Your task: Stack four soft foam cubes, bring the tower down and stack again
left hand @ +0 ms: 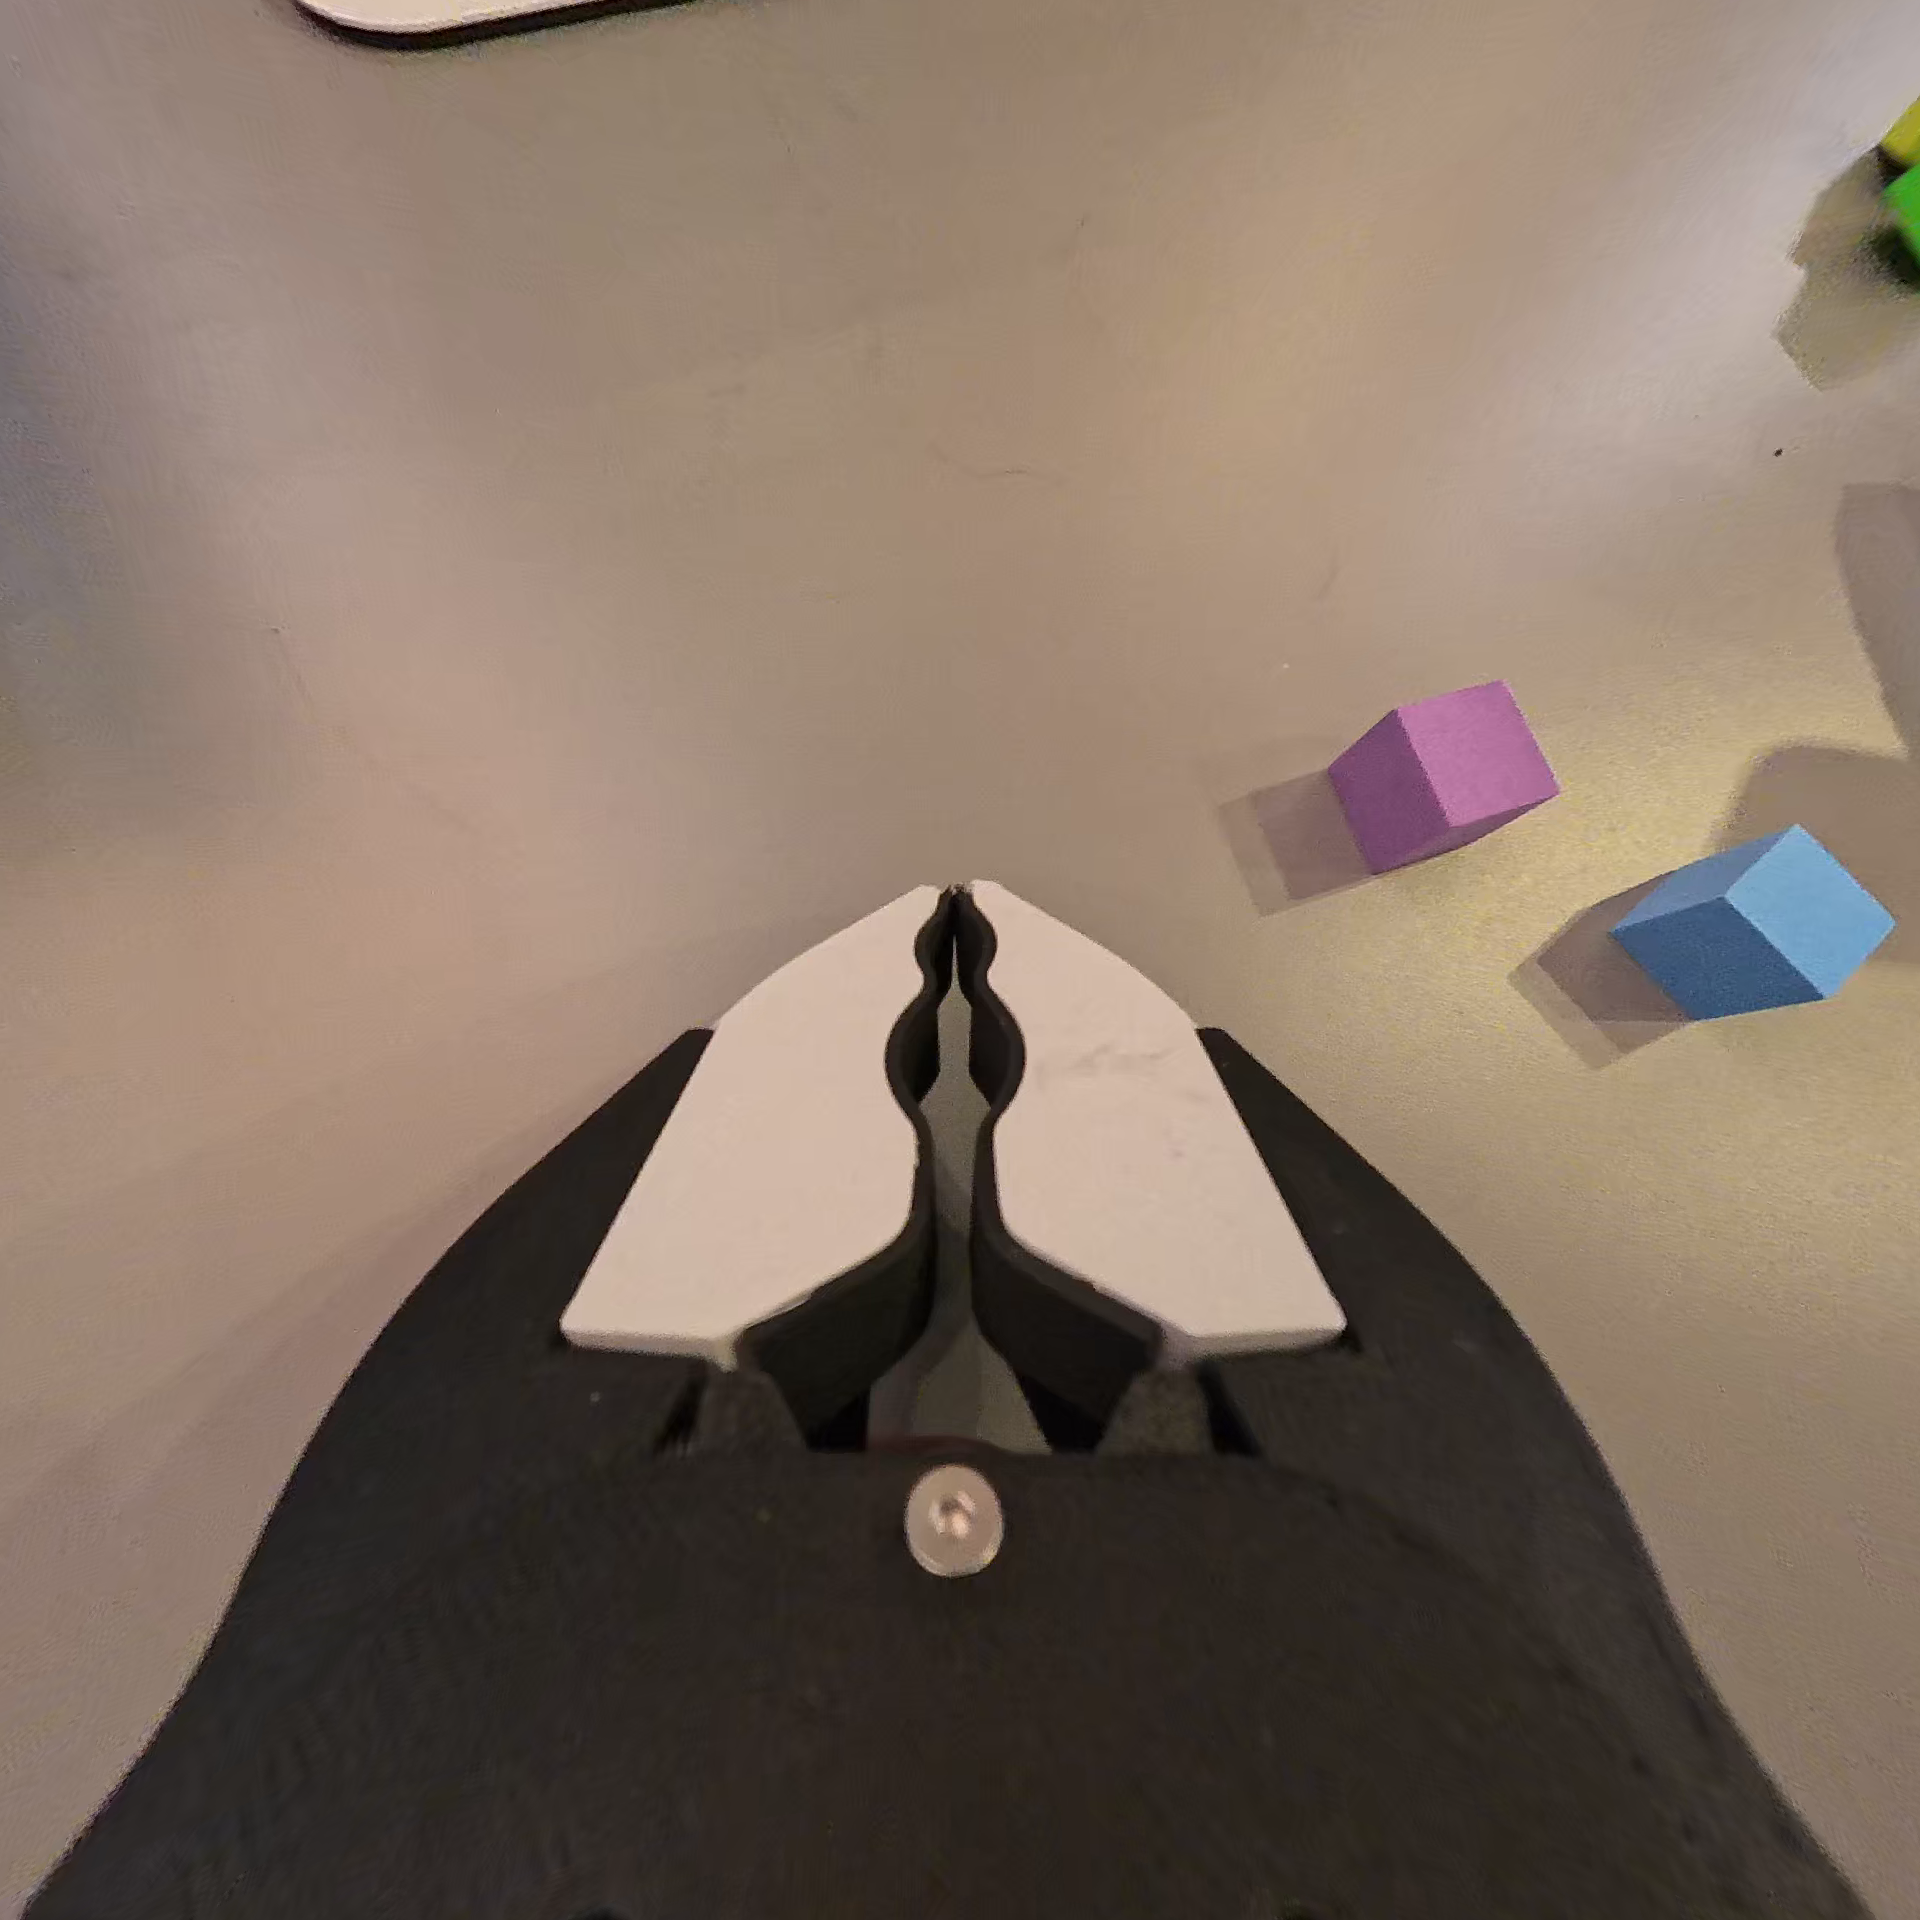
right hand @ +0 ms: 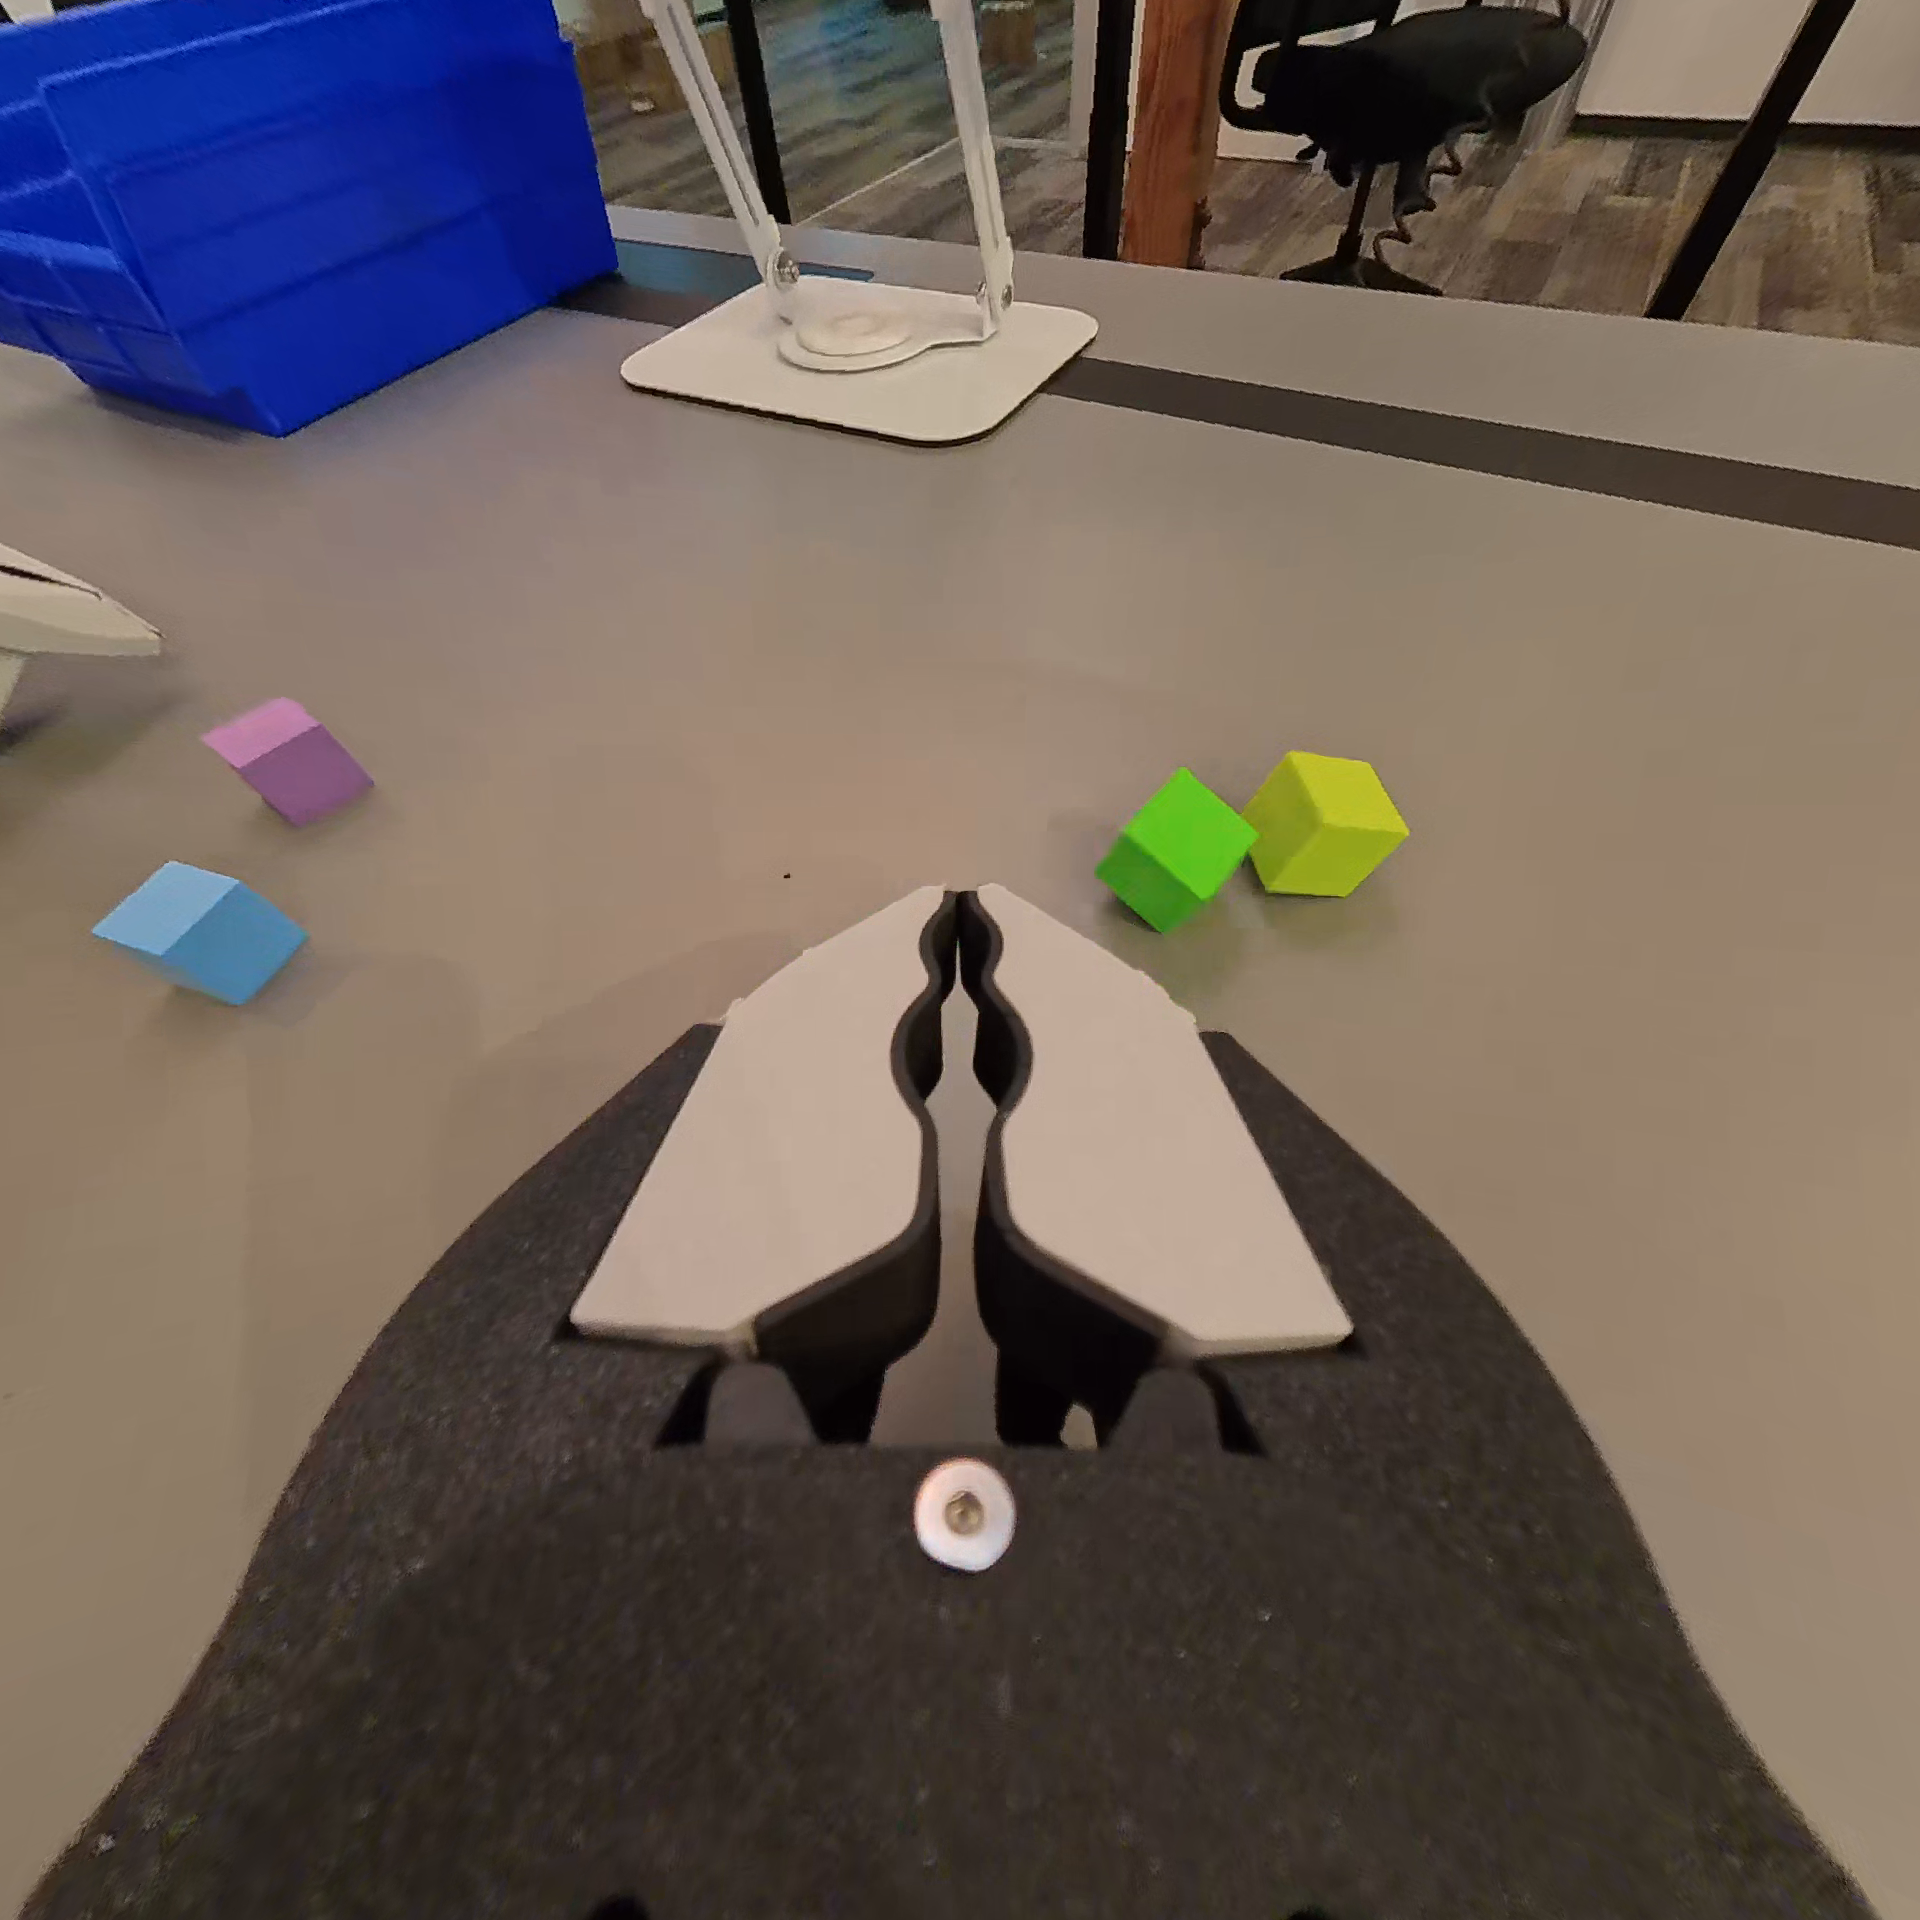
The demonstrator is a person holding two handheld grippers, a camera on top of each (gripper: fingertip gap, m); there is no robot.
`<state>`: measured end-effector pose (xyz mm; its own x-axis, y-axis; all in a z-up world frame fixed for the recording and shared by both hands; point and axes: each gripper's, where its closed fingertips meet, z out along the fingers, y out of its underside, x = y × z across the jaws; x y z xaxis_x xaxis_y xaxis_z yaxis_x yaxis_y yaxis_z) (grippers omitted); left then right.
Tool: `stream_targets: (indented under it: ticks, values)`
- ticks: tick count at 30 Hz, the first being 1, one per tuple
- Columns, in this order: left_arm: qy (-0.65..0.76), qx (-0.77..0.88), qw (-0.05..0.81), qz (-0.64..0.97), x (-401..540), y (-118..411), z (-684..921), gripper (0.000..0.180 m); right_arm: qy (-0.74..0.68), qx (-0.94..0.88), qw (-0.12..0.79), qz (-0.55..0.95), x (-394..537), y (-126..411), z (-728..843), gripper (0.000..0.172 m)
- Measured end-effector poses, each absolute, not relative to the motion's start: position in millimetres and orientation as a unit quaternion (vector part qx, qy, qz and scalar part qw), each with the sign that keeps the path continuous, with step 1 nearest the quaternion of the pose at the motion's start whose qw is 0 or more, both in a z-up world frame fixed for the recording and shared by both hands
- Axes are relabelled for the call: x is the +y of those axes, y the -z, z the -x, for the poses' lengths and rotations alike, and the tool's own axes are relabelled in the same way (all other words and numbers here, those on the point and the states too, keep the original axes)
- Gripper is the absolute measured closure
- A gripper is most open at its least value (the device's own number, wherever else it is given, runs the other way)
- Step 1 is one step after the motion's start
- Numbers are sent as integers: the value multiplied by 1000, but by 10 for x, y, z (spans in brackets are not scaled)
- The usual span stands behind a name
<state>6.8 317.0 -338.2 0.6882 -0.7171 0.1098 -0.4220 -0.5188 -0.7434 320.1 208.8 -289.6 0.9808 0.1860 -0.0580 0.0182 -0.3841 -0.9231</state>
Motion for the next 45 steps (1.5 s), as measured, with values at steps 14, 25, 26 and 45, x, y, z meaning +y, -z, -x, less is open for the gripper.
stream_targets:
  ticks: [14, 25, 26, 45]
  values:
    - [228, 335, 370, 836, 3257, 3323, -75, 180, -29, -136, 506, 851, 2105, 3080, -3011, 172]
    - [257, 382, 363, 810, 3346, 3293, -316, 180, -22, -161, 481, 862, 2118, 3171, -2951, 172]
    - [266, 386, 365, 804, 3337, 3275, -342, 180, -25, -166, 480, 861, 2119, 3171, -2937, 172]
    - [332, 567, 391, 645, 2585, 3052, -664, 136, -23, -185, 475, 860, 2159, 3192, -2914, 172]
